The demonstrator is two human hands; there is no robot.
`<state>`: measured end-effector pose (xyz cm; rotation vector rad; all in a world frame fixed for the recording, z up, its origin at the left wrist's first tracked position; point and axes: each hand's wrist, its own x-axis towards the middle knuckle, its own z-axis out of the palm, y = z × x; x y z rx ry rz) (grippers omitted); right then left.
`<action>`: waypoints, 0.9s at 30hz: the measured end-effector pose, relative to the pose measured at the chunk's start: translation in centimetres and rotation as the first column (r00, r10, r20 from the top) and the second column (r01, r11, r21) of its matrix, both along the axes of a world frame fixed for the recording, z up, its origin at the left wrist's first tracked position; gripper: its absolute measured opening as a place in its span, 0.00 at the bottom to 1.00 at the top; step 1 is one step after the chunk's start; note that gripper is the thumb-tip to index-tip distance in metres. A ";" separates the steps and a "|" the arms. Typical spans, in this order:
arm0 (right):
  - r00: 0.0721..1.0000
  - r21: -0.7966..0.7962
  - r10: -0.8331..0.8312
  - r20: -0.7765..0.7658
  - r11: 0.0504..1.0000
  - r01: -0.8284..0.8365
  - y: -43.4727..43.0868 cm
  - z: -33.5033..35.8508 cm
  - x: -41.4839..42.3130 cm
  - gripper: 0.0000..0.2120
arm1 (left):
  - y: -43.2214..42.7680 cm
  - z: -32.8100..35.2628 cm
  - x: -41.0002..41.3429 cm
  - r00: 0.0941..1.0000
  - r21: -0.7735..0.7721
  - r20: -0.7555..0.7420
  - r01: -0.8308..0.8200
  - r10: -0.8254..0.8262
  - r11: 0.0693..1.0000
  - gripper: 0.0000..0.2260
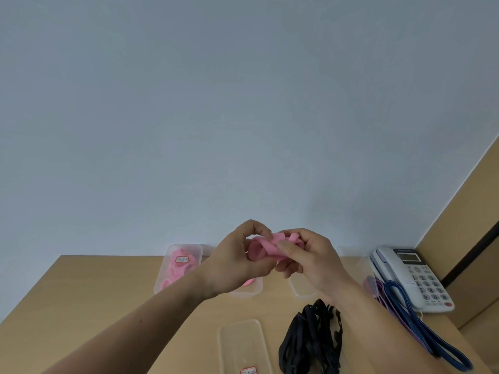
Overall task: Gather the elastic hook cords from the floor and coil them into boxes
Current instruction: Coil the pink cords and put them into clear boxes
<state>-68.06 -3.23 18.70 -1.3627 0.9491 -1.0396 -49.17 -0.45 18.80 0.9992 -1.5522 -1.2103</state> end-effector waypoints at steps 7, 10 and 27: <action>0.991 -0.018 -0.099 0.090 0.995 0.101 0.0 -0.3 0.2 0.08 | -0.6 -0.4 -0.2 0.989 -0.007 -0.043 -0.139 0.138 0.990 0.12; 0.982 -0.039 -0.145 0.124 0.988 0.151 -0.1 -0.4 0.5 0.06 | -0.5 -0.8 -0.3 0.979 -0.084 -0.064 -0.196 0.191 0.977 0.09; 0.978 0.010 -0.117 0.174 0.993 0.117 0.2 -0.1 0.8 0.18 | 0.7 -0.4 -0.6 0.963 -0.220 0.054 -0.247 0.265 0.944 0.17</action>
